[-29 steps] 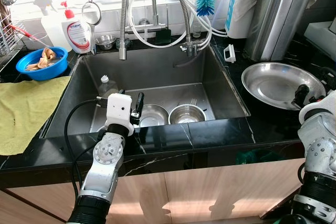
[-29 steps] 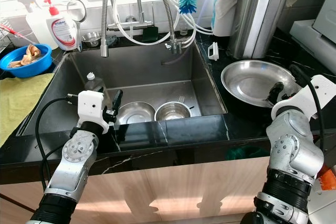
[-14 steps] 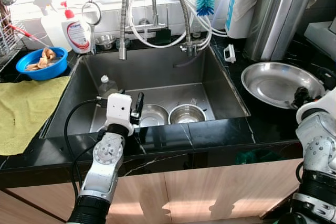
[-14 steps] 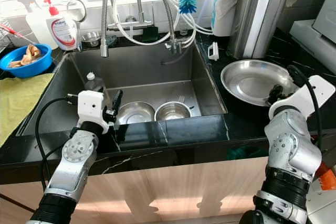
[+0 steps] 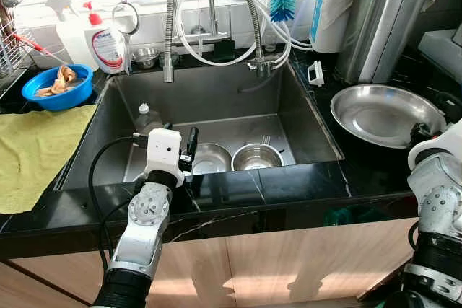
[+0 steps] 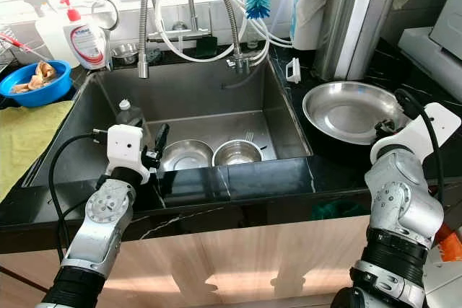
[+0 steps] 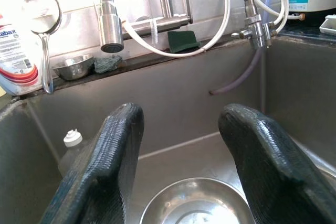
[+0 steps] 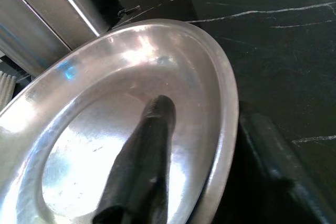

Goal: Kitchen organization

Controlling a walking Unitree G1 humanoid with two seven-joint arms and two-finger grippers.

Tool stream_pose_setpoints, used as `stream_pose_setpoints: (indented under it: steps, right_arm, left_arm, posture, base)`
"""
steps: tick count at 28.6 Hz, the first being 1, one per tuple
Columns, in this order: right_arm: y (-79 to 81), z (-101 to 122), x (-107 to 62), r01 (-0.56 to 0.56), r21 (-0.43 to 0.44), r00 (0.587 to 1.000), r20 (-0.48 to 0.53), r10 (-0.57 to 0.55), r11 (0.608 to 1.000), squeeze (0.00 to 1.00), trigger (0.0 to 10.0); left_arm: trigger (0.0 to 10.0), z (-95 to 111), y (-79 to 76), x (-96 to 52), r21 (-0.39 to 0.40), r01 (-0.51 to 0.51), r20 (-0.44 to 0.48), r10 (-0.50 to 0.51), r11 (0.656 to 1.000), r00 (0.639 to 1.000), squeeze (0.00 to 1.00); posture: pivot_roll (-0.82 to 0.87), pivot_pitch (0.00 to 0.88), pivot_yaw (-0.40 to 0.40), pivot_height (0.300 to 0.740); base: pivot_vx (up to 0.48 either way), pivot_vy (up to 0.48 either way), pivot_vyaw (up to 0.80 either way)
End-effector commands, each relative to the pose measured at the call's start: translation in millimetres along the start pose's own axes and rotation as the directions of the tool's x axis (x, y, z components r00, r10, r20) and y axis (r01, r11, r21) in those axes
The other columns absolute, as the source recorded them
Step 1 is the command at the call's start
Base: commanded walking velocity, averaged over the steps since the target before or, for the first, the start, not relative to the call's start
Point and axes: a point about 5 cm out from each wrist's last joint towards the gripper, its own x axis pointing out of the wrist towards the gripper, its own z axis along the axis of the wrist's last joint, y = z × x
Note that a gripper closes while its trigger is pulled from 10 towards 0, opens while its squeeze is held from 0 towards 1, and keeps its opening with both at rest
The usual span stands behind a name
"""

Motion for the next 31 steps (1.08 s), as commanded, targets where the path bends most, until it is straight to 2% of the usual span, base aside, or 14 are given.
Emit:
stream_pose_setpoints:
  steps: [1,7,11,16,22,23,24,27,28,31]
  right_arm:
    - [9.6,3.1,0.0,-0.034,-0.006,0.999,-0.001,0.034,0.999,0.0,0.0]
    - [12.5,2.9,-0.3,-0.047,-0.002,0.999,0.0,0.047,0.999,0.0,0.0]
    - [20.2,7.2,-3.2,-0.098,0.014,0.995,0.035,0.098,0.995,0.0,0.0]
    - [41.8,13.1,-10.6,-0.261,-0.019,0.961,0.088,0.261,0.965,0.0,0.0]
    - [60.0,20.9,-13.6,-0.37,-0.052,0.918,0.135,0.373,0.928,0.0,0.0]
    - [65.2,22.1,-14.5,-0.397,-0.076,0.904,0.144,0.404,0.915,0.0,10.0]
    - [72.2,23.1,-15.1,-0.433,-0.103,0.882,0.154,0.445,0.895,0.0,10.0]
    - [80.4,20.3,-12.2,-0.472,-0.143,0.859,0.147,0.49,0.87,0.0,10.0]
    - [87.8,14.9,-11.4,-0.526,-0.162,0.831,0.112,0.545,0.835,0.0,10.0]
    - [98.7,-0.5,-8.8,-0.597,-0.257,0.783,0.02,0.622,0.76,0.0,10.0]
  left_arm:
    - [10.0,0.5,2.1,1.8,-0.001,0.003,-0.007,-0.003,1.0,1.0,0.0]
    - [10.0,0.6,1.7,2.1,-0.003,0.004,-0.006,-0.004,1.0,1.0,0.0]
    - [10.0,0.8,1.8,2.4,-0.003,0.001,-0.004,-0.001,1.0,1.0,0.0]
    - [10.0,2.2,1.0,3.4,-0.005,-0.005,0.005,0.005,1.0,1.0,0.0]
    - [10.0,2.8,0.8,3.6,-0.007,-0.012,0.009,0.012,1.0,1.0,0.0]
    - [10.0,2.9,0.9,3.5,-0.008,-0.014,0.009,0.014,1.0,1.0,0.0]
    - [10.0,3.0,1.0,3.4,-0.008,-0.017,0.01,0.017,1.0,1.0,0.0]
    - [10.0,3.1,0.4,3.6,-0.01,-0.018,0.012,0.018,1.0,1.0,0.0]
    - [10.0,3.4,-0.2,3.9,-0.012,-0.018,0.012,0.018,1.0,1.0,0.0]
    - [10.0,3.2,-2.2,4.5,-0.016,-0.011,0.011,0.011,1.0,1.0,0.0]
  posture:
    - [-0.12,0.0,0.058,0.74]
    - [-0.12,0.0,0.056,0.74]
    - [-0.12,0.0,0.057,0.74]
    - [-0.12,0.0,0.057,0.74]
    - [-0.12,0.0,0.055,0.74]
    - [-0.12,0.0,0.055,0.74]
    - [-0.12,0.0,0.055,0.74]
    - [-0.12,0.0,0.053,0.74]
    - [-0.12,0.0,0.053,0.74]
    - [-0.12,0.0,0.053,0.74]
  base:
    - [0.0,0.0,0.0]
    - [0.0,0.0,0.0]
    - [0.0,0.0,0.0]
    - [0.0,0.0,0.0]
    - [0.0,0.0,0.0]
    - [0.0,0.0,0.0]
    - [0.0,0.0,0.0]
    - [0.0,0.0,0.0]
    - [0.0,0.0,0.0]
    - [0.0,0.0,0.0]
